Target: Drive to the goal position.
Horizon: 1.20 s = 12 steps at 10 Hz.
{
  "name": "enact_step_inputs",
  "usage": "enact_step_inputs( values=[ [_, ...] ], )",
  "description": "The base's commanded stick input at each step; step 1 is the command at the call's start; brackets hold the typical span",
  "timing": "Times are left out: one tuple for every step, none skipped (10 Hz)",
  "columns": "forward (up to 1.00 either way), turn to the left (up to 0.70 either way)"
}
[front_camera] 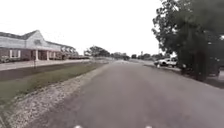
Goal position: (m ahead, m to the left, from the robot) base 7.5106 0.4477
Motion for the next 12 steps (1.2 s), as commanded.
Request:
enact_step_inputs(
  values=[
    [0.70, -0.35],
    [0.70, -0.35],
    [0.70, -0.35],
    [0.70, -0.35],
    [0.70, -0.30],
    [0.70, -0.20],
    [0.70, -0.10],
    [0.70, 0.00],
    [0.70, 0.00],
    [0.70, 0.00],
    [0.70, 0.00],
    [0.70, 0.00]
  ],
)
